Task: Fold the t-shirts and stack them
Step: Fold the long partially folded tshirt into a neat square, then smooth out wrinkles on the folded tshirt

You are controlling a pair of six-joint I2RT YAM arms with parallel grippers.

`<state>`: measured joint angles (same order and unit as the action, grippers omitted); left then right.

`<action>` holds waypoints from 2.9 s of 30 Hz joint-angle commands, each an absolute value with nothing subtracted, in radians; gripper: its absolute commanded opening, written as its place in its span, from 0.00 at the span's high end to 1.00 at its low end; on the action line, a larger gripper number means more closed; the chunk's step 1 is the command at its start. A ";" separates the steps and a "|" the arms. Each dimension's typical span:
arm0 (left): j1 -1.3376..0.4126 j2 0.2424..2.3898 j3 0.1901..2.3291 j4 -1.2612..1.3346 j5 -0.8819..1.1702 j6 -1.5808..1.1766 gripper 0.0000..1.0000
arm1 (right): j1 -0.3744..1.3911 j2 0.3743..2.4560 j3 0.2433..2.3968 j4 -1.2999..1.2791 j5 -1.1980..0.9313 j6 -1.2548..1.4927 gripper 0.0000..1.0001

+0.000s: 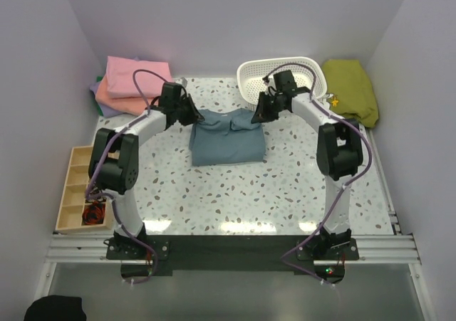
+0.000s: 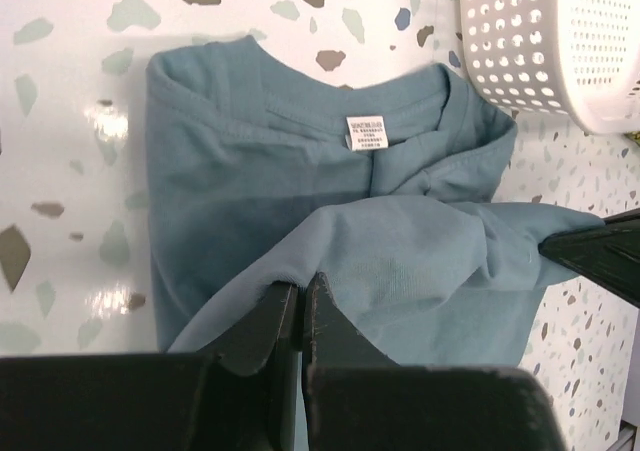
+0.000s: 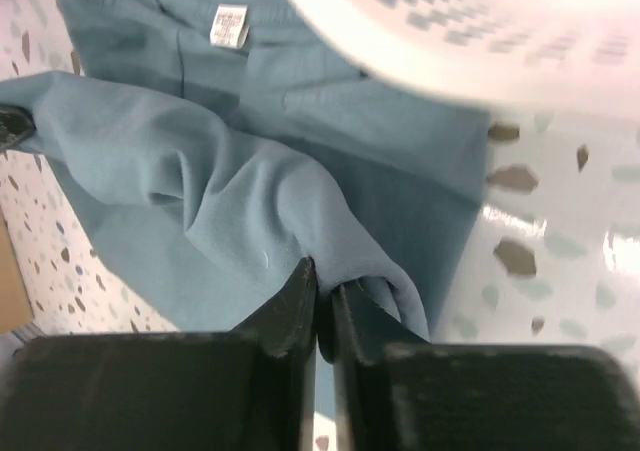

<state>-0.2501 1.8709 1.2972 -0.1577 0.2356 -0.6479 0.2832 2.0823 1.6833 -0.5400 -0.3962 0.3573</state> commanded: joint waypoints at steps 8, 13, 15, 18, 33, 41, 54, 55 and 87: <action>-0.158 1.922 1.339 0.032 0.177 -0.617 0.00 | 0.203 2.119 1.845 -0.403 -0.206 0.241 0.53; -0.129 1.821 1.354 -0.069 0.081 -0.539 0.00 | 0.149 1.978 1.786 -0.399 -0.155 0.219 0.47; -0.132 1.793 1.362 -0.074 0.141 -0.526 0.00 | 0.149 1.930 1.748 -0.405 -0.204 0.221 0.47; -0.144 1.784 1.347 -0.031 0.337 -0.545 0.00 | 0.153 1.896 1.682 -0.396 -0.359 0.287 0.48; -0.275 1.922 1.269 0.155 0.724 -0.658 0.00 | 0.311 1.931 1.500 -0.339 -0.405 0.337 0.53; -0.276 1.996 1.287 0.198 0.568 -0.563 0.00 | 0.313 2.078 1.592 -0.296 -0.362 0.305 0.53; -0.275 2.075 1.339 0.204 0.174 -0.351 0.00 | 0.310 2.186 1.649 -0.199 -0.299 0.285 0.51; -0.275 2.091 1.350 0.204 0.161 -0.351 0.00 | 0.310 2.200 1.651 -0.199 -0.299 0.285 0.50; -0.285 1.715 0.988 0.229 -0.066 -0.466 0.00 | 0.268 1.905 1.344 -0.164 -0.216 0.288 0.45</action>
